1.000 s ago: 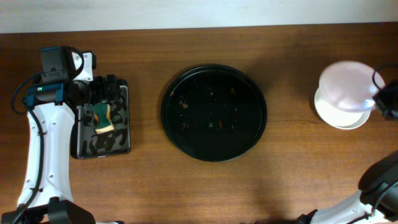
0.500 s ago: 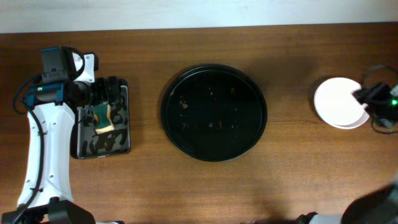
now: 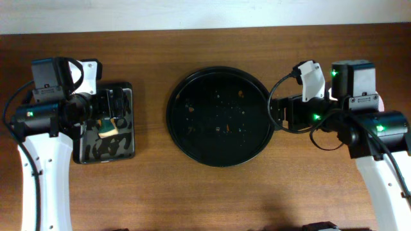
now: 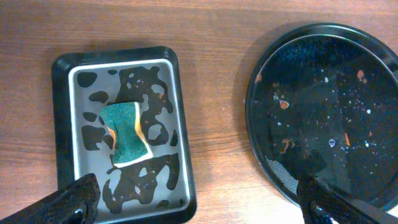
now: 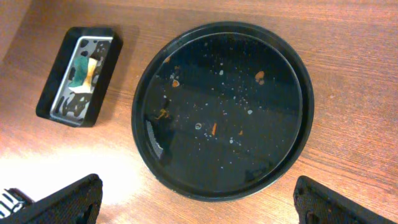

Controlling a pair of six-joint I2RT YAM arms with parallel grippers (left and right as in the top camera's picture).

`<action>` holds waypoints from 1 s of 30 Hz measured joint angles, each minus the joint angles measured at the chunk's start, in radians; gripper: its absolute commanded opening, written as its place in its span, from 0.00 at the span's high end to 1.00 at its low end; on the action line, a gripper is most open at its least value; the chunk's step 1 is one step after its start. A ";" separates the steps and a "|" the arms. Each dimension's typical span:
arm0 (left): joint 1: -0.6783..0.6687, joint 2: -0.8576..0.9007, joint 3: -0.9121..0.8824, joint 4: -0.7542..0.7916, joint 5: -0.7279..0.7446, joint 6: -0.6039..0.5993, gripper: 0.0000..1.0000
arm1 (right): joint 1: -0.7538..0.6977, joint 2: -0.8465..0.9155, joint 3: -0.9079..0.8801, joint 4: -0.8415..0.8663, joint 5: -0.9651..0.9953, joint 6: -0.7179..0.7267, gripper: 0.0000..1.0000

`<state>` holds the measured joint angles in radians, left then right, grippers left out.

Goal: Clean dirty plates on tray and stack at the side
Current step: 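Release the plate on the stack and retract the right gripper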

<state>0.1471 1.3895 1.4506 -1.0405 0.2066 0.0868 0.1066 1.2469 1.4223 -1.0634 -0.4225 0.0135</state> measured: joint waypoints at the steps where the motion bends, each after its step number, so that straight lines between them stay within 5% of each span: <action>1: 0.000 0.000 0.000 0.000 0.000 0.000 0.01 | 0.000 0.004 0.000 0.000 0.001 0.000 0.01; 8: 0.000 0.000 0.000 0.000 0.000 0.000 0.01 | 0.000 0.009 0.000 -0.007 0.022 -0.043 0.01; 14: 0.000 0.000 0.000 -0.002 0.000 0.000 0.01 | 0.000 -0.171 -0.055 0.099 0.038 -0.355 0.01; 27: 0.000 0.000 0.000 -0.004 0.000 0.000 0.01 | -0.019 -1.144 -1.161 0.675 0.182 -0.444 0.01; 30: 0.000 0.001 0.000 -0.003 0.000 0.000 0.01 | -0.019 -1.234 -1.303 0.814 0.183 -0.413 0.01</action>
<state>0.1471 1.3903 1.4506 -1.0431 0.2070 0.0868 0.0875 0.0128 0.1196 -0.2493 -0.2394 -0.3996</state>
